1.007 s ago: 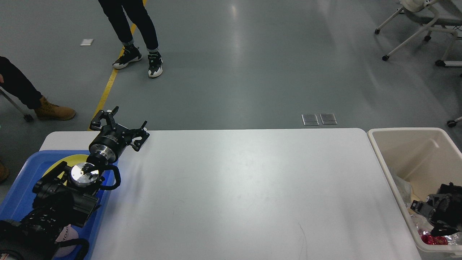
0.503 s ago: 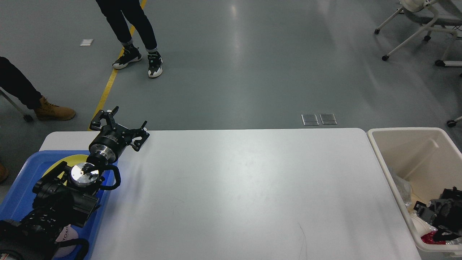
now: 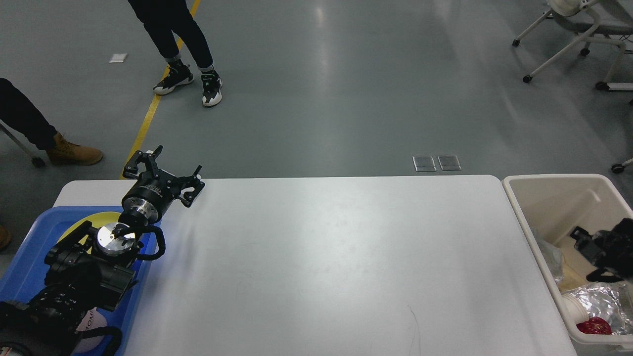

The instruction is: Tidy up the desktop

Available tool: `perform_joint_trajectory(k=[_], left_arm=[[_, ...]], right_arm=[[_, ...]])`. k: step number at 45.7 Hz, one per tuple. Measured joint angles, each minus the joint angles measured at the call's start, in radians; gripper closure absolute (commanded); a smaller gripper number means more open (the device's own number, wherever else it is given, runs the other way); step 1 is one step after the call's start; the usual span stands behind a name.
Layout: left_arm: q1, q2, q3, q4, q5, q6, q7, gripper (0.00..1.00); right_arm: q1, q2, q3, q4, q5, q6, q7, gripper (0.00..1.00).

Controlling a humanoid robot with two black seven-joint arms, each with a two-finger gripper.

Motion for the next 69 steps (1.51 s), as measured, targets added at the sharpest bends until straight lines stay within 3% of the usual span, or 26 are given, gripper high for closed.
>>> perform_joint_trajectory(k=[13, 35, 45, 59, 69], left_arm=[[0.0, 0.0, 0.0, 0.0, 0.0, 0.0, 0.0, 0.04], [0.0, 0.0, 0.0, 0.0, 0.0, 0.0, 0.0, 0.04], [0.0, 0.0, 0.0, 0.0, 0.0, 0.0, 0.0, 0.04], [0.0, 0.0, 0.0, 0.0, 0.0, 0.0, 0.0, 0.04], [0.0, 0.0, 0.0, 0.0, 0.0, 0.0, 0.0, 0.04]], right_arm=[[0.16, 0.022, 0.299, -0.038, 0.0, 0.008, -0.001, 0.0], [0.311, 0.187, 0.769, -0.06, 0.002, 0.054, 0.0, 0.0], [0.314, 0.253, 0.948, -0.066, 0.005, 0.062, 0.002, 0.0], [0.281, 0.313, 1.009, -0.056, 0.021, 0.066, 0.008, 0.0], [0.222, 0.366, 1.236, -0.058, 0.079, 0.061, 0.011, 0.0]])
